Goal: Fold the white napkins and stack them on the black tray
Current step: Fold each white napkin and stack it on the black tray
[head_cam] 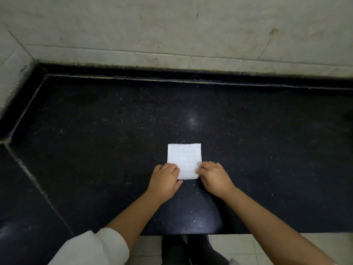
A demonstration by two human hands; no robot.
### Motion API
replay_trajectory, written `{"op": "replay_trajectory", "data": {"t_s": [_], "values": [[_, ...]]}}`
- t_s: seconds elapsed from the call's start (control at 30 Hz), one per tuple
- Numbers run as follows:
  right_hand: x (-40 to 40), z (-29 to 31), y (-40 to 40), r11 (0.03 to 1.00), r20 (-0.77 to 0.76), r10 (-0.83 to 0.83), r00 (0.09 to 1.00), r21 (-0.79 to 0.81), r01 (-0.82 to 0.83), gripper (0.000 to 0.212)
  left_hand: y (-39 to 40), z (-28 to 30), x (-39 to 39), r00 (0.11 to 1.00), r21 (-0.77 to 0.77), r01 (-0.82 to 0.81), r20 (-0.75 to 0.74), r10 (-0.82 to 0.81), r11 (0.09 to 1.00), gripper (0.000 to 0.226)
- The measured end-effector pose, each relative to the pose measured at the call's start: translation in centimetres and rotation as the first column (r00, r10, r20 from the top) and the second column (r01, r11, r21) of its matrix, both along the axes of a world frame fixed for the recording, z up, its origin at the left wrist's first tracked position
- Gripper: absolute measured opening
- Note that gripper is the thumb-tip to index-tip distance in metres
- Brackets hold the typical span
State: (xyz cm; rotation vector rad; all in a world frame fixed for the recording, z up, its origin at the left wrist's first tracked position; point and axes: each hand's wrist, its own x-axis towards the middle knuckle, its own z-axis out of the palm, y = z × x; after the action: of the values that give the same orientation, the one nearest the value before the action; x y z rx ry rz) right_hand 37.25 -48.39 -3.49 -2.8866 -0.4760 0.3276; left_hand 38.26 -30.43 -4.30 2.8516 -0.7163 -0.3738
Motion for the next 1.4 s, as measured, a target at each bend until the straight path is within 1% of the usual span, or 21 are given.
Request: {"op": "replay_trajectory", "data": {"t_s": [0.07, 0.1, 0.13, 0.17, 0.23, 0.27, 0.3, 0.33, 0.43, 0.47, 0.5, 0.53, 0.6, 0.67, 0.77, 0.87, 0.93, 1.07, 1.2, 1.3, 1.4], "values": [[0.1, 0.8, -0.3, 1.0, 0.02, 0.015, 1.0, -0.008, -0.015, 0.01, -0.3, 0.1, 0.4, 1.0, 0.048, -0.008, -0.002, 0.008, 0.999, 0.041], [0.1, 1.3, -0.4, 1.0, -0.016, -0.013, 1.0, 0.027, 0.013, 0.014, -0.2, 0.0, 0.4, 1.0, 0.058, -0.003, -0.031, 0.005, 0.998, 0.039], [0.2, 2.0, -0.6, 0.995, -0.042, -0.06, 0.997, 0.074, 0.063, 0.021, -0.5, 0.5, 0.5, 1.0, 0.048, 0.01, -0.017, -0.009, 0.999, 0.036], [0.2, 2.6, -1.0, 0.991, -0.055, -0.095, 0.994, 0.09, 0.1, 0.024, -1.0, 0.9, 0.6, 0.999, 0.021, 0.015, -0.043, -0.014, 1.0, 0.03], [-0.2, 3.9, -2.4, 0.985, -0.077, -0.111, 0.991, 0.126, 0.12, 0.025, -2.2, 1.2, 0.9, 1.0, -0.059, 0.005, -0.004, -0.005, 0.998, 0.014], [-0.6, 4.7, -3.4, 0.979, -0.087, -0.131, 0.988, 0.146, 0.143, 0.026, -3.3, 2.1, 1.0, 0.995, -0.099, -0.046, -0.096, 0.037, 0.994, 0.014], [-1.0, 5.5, -4.8, 0.973, -0.087, -0.15, 0.985, 0.166, 0.163, 0.026, -4.5, 2.6, 1.1, 0.99, -0.112, -0.043, -0.141, 0.027, 0.993, 0.023], [-1.5, 6.2, -6.6, 0.965, -0.079, -0.18, 0.981, 0.179, 0.191, 0.027, -6.0, 3.2, 1.3, 0.989, -0.124, 0.019, -0.144, -0.037, 0.992, 0.033], [-3.1, 8.3, -12.7, 0.921, -0.043, -0.33, 0.943, 0.203, 0.331, 0.047, -11.4, 6.8, 1.9, 0.974, -0.2, 0.188, -0.088, -0.209, 0.962, 0.062], [-4.1, 9.3, -15.2, 0.893, -0.036, -0.391, 0.92, 0.229, 0.388, 0.051, -14.2, 8.1, 2.0, 0.961, -0.22, 0.241, -0.082, -0.264, 0.945, 0.06], [-5.0, 10.1, -17.5, 0.868, -0.019, -0.439, 0.898, 0.251, 0.429, 0.049, -16.8, 9.0, 2.1, 0.949, -0.235, 0.277, -0.086, -0.304, 0.932, 0.049], [-6.1, 11.1, -20.1, 0.841, -0.001, -0.488, 0.873, 0.268, 0.47, 0.043, -19.8, 10.0, 2.1, 0.937, -0.25, 0.318, -0.065, -0.343, 0.915, 0.036], [-9.2, 13.1, -25.9, 0.773, 0.044, -0.593, 0.804, 0.312, 0.553, 0.026, -26.9, 12.2, 0.8, 0.906, -0.28, 0.402, -0.013, -0.422, 0.872, 0.028], [-12.8, 14.8, -31.9, 0.705, 0.069, -0.676, 0.734, 0.351, 0.617, 0.02, -33.7, 13.9, -1.3, 0.873, -0.289, 0.474, 0.034, -0.486, 0.832, 0.028], [-18.8, 16.6, -40.5, 0.644, 0.105, -0.743, 0.661, 0.381, 0.663, 0.02, -43.3, 16.0, -5.5, 0.812, -0.286, 0.578, 0.105, -0.575, 0.764, 0.024], [-24.3, 18.6, -48.1, 0.556, 0.146, -0.818, 0.556, 0.447, 0.701, 0.02, -52.1, 18.3, -9.7, 0.746, -0.307, 0.661, 0.172, -0.643, 0.685, 0.022], [-27.0, 19.8, -52.6, 0.504, 0.148, -0.853, 0.5, 0.484, 0.715, 0.02, -57.2, 19.9, -12.0, 0.707, -0.284, 0.706, 0.218, -0.673, 0.649, 0.023], [-29.4, 21.9, -60.9, 0.437, 0.157, -0.894, 0.419, 0.509, 0.742, 0.02, -66.5, 23.0, -14.3, 0.692, -0.322, 0.717, 0.218, -0.689, 0.618, 0.022], [-28.2, 24.0, -68.9, 0.437, 0.21, -0.897, 0.389, 0.552, 0.71, 0.027, -75.2, 26.1, -13.6, 0.734, -0.389, 0.674, 0.254, -0.63, 0.628, 0.021], [-25.6, 25.1, -74.9, 0.503, 0.34, -0.864, 0.372, 0.544, 0.672, 0.024, -81.5, 27.8, -11.2, 0.763, -0.425, 0.643, 0.283, -0.581, 0.638, 0.019], [-22.3, 26.7, -81.3, 0.565, 0.469, -0.812, 0.347, 0.482, 0.669, 0.019, -87.9, 28.9, -7.6, 0.788, -0.479, 0.607, 0.263, -0.556, 0.634, 0.013]]}}
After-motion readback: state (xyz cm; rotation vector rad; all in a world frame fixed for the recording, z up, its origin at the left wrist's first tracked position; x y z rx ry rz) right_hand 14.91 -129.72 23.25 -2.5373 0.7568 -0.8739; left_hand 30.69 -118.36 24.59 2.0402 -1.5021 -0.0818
